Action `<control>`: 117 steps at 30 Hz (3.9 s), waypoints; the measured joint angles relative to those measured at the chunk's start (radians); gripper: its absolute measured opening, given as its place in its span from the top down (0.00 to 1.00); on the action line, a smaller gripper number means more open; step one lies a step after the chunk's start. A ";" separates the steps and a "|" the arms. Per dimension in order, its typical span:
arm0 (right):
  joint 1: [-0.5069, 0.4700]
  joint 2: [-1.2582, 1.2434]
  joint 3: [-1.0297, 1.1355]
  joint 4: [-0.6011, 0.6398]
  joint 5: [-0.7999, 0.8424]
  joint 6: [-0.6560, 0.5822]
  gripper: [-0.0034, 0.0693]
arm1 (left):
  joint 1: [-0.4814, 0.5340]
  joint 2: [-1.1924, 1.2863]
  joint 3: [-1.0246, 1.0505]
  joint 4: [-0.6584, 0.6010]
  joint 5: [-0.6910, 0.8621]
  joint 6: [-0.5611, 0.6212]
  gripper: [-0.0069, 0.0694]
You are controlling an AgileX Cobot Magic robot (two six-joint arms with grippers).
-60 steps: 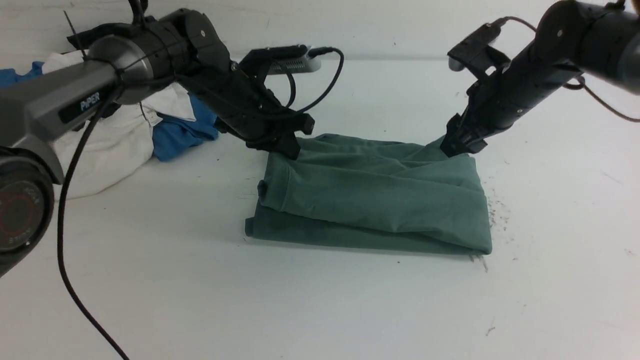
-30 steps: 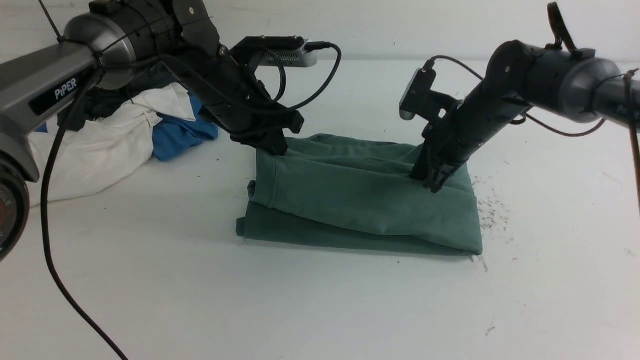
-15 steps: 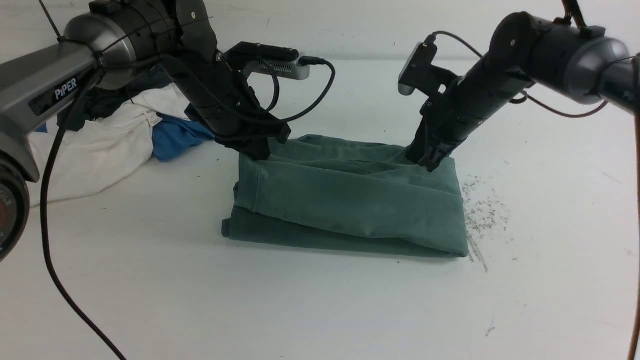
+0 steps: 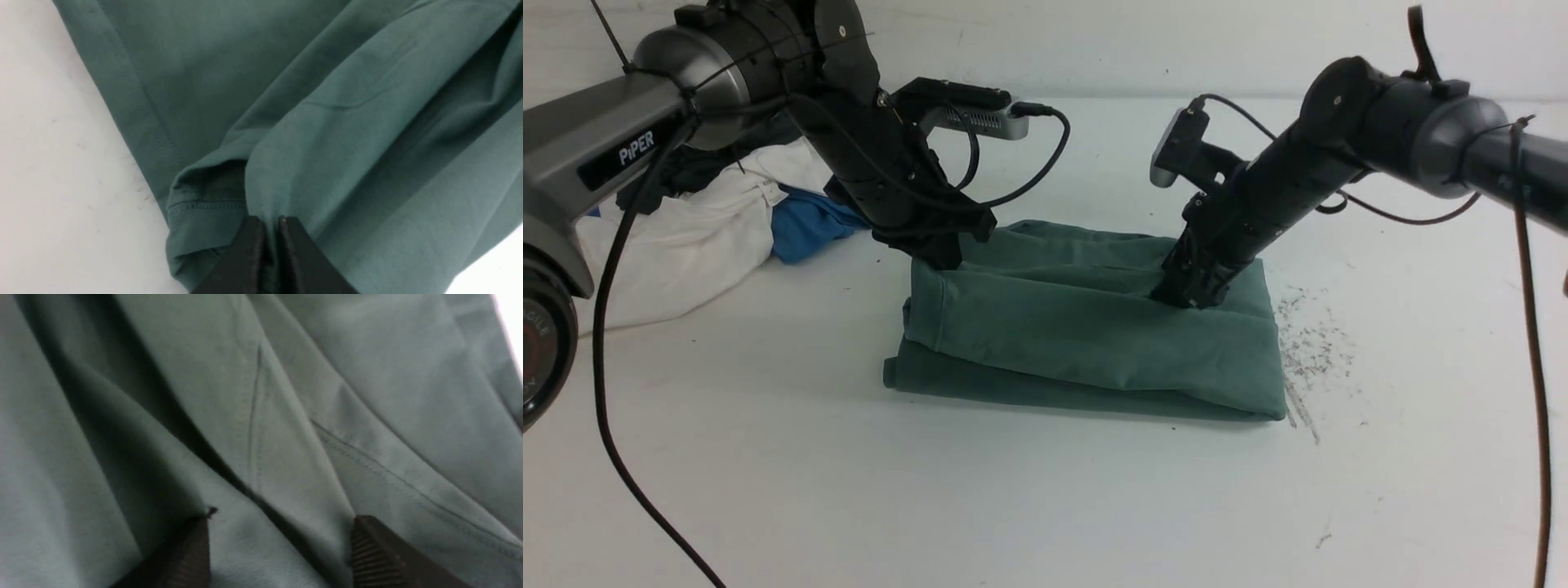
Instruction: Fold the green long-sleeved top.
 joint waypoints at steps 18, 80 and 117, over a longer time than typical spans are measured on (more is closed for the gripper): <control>0.031 -0.012 -0.004 -0.097 -0.019 -0.025 0.95 | 0.000 0.001 0.000 0.000 0.021 0.000 0.89; 0.036 -0.013 -0.005 0.248 -0.477 -0.020 0.95 | -0.052 0.005 -0.085 0.117 0.059 -0.123 0.48; -0.104 -0.086 -0.005 -0.010 0.052 0.679 0.97 | -0.138 0.120 0.026 0.173 0.114 -0.181 0.91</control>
